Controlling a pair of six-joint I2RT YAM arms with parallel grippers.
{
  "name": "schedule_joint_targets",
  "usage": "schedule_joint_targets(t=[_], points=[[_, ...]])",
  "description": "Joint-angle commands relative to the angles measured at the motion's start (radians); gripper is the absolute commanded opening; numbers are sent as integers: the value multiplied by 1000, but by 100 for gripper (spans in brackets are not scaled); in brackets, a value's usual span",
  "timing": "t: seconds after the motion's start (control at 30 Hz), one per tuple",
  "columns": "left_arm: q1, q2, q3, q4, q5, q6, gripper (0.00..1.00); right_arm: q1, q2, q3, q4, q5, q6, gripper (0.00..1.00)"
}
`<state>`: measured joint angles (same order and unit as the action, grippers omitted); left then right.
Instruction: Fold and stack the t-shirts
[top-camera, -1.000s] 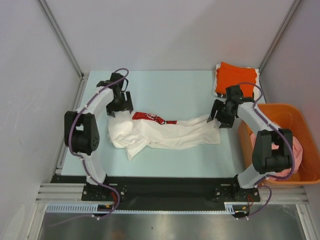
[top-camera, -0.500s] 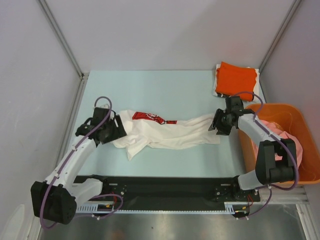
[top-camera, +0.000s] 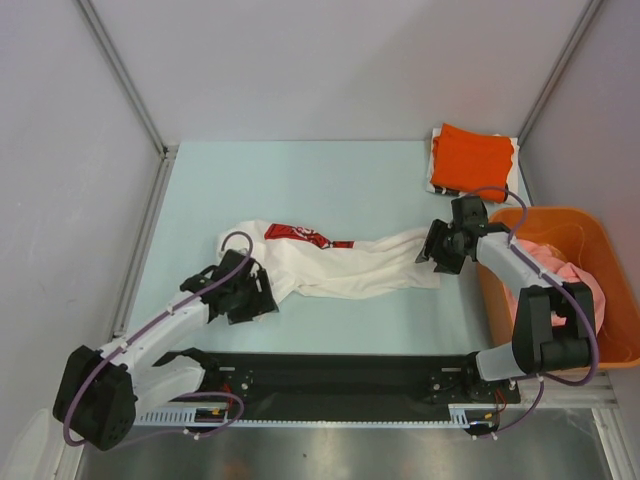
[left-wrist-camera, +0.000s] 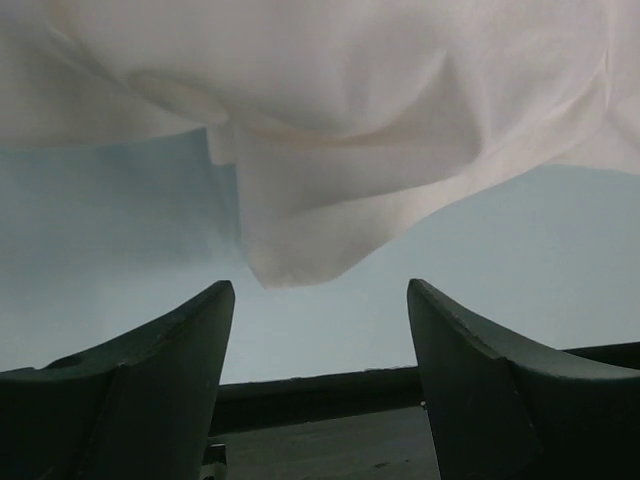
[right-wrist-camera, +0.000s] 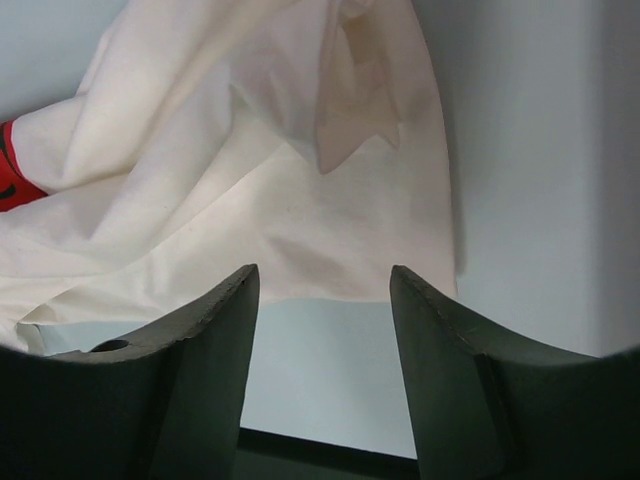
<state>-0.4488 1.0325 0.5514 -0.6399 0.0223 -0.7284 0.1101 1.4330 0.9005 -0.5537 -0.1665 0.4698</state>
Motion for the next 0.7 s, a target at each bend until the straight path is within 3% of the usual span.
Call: schedule_joint_targets(t=[0.0,0.23,0.33,0.47,0.5,0.67], points=[[-62,-45,-28,48,-19,-68,75,3,-39,-11,17,-1,9,60],[-113,12,-59,109,-136,-71,72,8,-45,-20,24,-16,20,60],[-113,58,-41,131,-200,-56,65,8,-57,-26,25,-10,20,60],[-113,83,14,164,-240,-11,31,5,-69,-43,31,10,24,60],[-111,83,33,170,-234,22,4,5,-68,-48,40,13,29,60],[-80,5,319,-8,-281,89,0,-7,-54,-51,57,45,32,60]])
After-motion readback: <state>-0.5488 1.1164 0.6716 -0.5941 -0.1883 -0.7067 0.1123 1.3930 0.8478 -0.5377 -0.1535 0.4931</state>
